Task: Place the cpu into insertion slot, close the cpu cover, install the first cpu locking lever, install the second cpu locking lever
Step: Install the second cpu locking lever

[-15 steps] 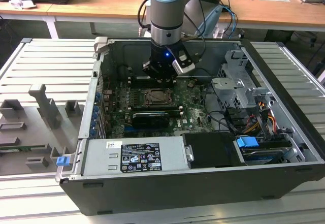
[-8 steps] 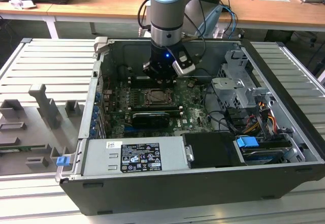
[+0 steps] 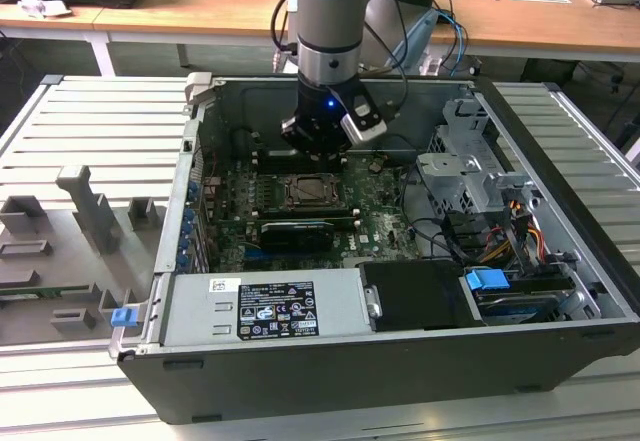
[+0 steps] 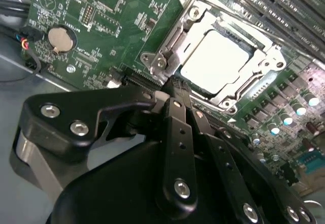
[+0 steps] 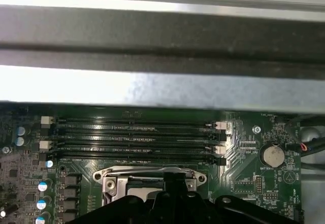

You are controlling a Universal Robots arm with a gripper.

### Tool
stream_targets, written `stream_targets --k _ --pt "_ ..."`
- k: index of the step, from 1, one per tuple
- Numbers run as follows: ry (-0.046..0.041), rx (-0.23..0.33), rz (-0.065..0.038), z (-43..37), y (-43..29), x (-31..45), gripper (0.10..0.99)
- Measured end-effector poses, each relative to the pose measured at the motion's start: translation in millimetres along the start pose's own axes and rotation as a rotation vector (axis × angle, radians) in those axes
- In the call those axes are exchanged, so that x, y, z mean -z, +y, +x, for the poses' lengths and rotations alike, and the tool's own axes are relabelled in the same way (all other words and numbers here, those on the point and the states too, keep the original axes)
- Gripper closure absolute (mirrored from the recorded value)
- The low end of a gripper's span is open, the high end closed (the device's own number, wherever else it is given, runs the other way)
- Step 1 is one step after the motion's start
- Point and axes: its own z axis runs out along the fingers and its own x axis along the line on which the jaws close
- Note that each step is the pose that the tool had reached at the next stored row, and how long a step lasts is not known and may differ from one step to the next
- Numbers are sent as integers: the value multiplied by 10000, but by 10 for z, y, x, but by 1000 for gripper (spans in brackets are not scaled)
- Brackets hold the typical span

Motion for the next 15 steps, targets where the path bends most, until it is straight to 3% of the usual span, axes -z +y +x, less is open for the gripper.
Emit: stream_targets --k 10,15 --pt "0 -1 0 3 -75 7 980" --pt "-2 -11 0 -2 -68 96 980"
